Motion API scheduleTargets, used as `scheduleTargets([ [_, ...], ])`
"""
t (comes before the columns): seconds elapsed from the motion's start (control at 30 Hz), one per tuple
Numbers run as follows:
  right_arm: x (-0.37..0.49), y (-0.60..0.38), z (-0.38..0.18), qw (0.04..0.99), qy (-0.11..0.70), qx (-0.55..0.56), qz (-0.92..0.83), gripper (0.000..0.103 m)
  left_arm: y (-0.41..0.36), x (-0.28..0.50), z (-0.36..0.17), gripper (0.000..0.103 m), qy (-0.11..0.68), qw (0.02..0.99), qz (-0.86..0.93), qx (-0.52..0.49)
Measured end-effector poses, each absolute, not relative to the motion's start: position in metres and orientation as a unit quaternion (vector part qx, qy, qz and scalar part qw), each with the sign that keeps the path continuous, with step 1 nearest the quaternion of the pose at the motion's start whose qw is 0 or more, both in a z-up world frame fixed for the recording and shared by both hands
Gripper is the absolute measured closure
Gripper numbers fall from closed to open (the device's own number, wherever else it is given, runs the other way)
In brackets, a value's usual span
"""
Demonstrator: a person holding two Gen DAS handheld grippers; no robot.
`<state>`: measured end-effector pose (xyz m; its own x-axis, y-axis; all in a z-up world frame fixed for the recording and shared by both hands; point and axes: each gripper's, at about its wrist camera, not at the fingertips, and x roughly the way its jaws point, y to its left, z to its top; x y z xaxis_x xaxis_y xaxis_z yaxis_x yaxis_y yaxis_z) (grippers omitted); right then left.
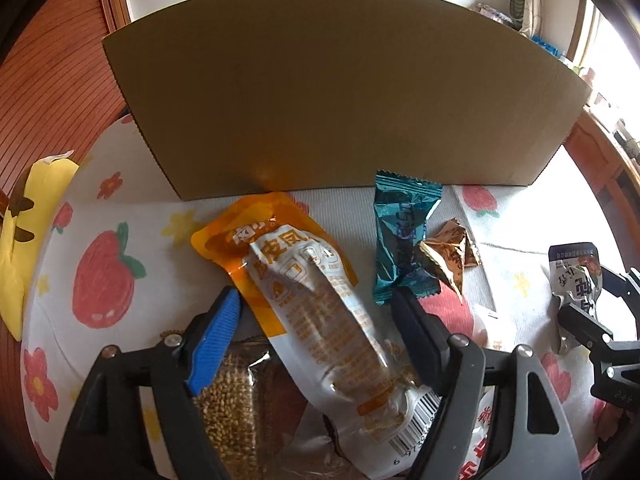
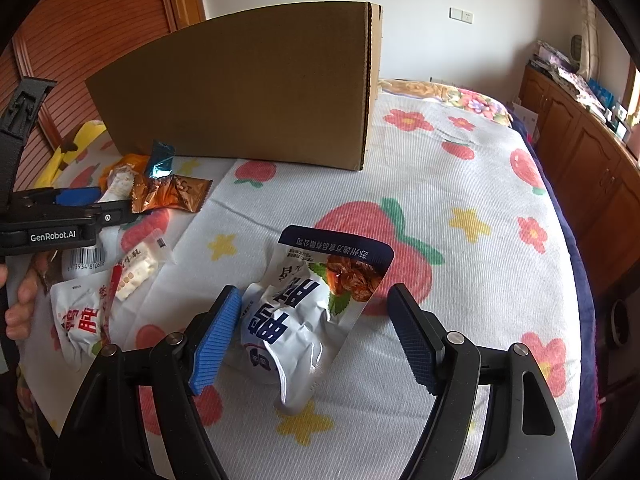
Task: Organize snacks
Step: 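Grasp white pouch with right tool while left tool grasps orange-white bar packet, then carry both packets over the cardboard box and release them inside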
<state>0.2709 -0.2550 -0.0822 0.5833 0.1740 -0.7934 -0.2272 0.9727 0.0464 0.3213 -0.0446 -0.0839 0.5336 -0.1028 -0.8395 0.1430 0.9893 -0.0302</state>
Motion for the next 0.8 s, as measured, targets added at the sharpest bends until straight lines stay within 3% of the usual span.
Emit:
scheduleTargets([
  [0.1,0.271,-0.254,-0.082,0.889,0.442,-0.032,0.112,0.026,-0.039,0.311,-0.082,0.049,0.470,0.880,-0.073,0.015],
  [0.27,0.271,-0.253,-0.082,0.889,0.443,-0.032,0.113,0.026,-0.028,0.299,-0.078,0.064,0.467,0.879,-0.098,-0.001],
  [0.4,0.271,-0.254,-0.082,0.889,0.443,-0.031,0.114,0.027,-0.023,0.284,-0.073,0.066,0.452,0.885,-0.108,-0.001],
  [0.5,0.270,-0.253,-0.081,0.888,0.441,-0.040,0.119,0.040,-0.019,0.272,-0.065,0.066,0.436,0.892,-0.117,-0.006],
  [0.53,0.269,-0.253,-0.081,0.888,0.441,-0.041,0.121,0.054,-0.018,0.267,-0.060,0.066,0.427,0.897,-0.116,-0.004],
  [0.8,0.269,-0.259,-0.067,0.886,0.442,-0.031,0.135,0.066,-0.014,0.247,-0.029,0.066,0.389,0.911,-0.136,-0.016],
])
